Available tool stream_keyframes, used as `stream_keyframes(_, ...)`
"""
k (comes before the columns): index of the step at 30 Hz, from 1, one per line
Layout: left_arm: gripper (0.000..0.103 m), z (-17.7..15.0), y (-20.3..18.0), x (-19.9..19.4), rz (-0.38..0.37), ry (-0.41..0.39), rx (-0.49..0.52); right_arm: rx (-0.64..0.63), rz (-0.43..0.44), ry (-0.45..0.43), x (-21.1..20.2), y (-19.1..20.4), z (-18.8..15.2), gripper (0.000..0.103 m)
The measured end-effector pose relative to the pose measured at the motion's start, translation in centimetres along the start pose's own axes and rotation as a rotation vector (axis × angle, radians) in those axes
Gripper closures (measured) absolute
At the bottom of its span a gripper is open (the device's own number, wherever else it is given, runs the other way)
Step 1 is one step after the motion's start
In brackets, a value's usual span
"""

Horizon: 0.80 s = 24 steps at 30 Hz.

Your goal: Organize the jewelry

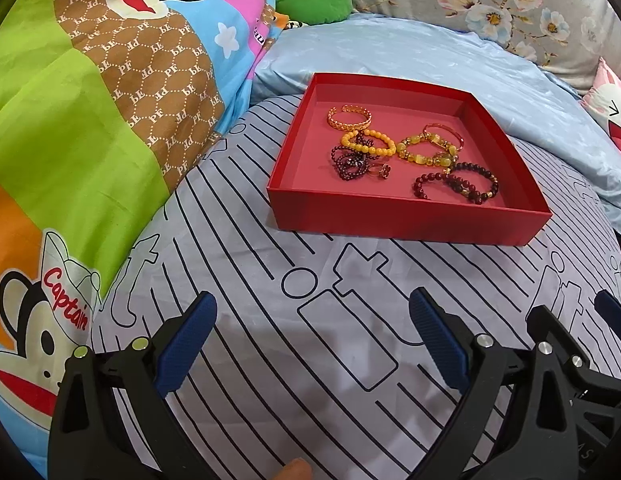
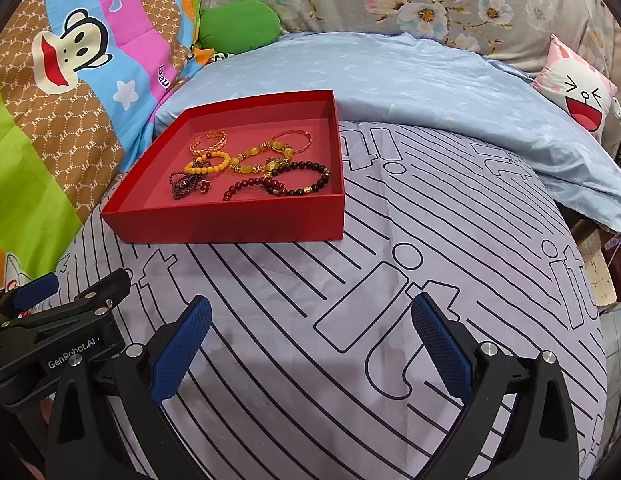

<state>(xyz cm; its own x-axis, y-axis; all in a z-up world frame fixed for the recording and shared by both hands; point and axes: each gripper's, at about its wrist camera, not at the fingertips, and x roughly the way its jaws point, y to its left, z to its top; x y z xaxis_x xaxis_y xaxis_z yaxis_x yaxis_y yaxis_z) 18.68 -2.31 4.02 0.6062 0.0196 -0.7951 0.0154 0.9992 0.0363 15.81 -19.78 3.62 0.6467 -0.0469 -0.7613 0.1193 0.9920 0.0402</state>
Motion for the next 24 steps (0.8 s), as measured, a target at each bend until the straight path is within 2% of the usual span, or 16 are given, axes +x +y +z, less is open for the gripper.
stream_keyframes(24,0.011,-0.38,0.11,-0.19,0.01,-0.009,0.006,0.0,-0.001,0.001,0.02,-0.07,-0.15,0.006)
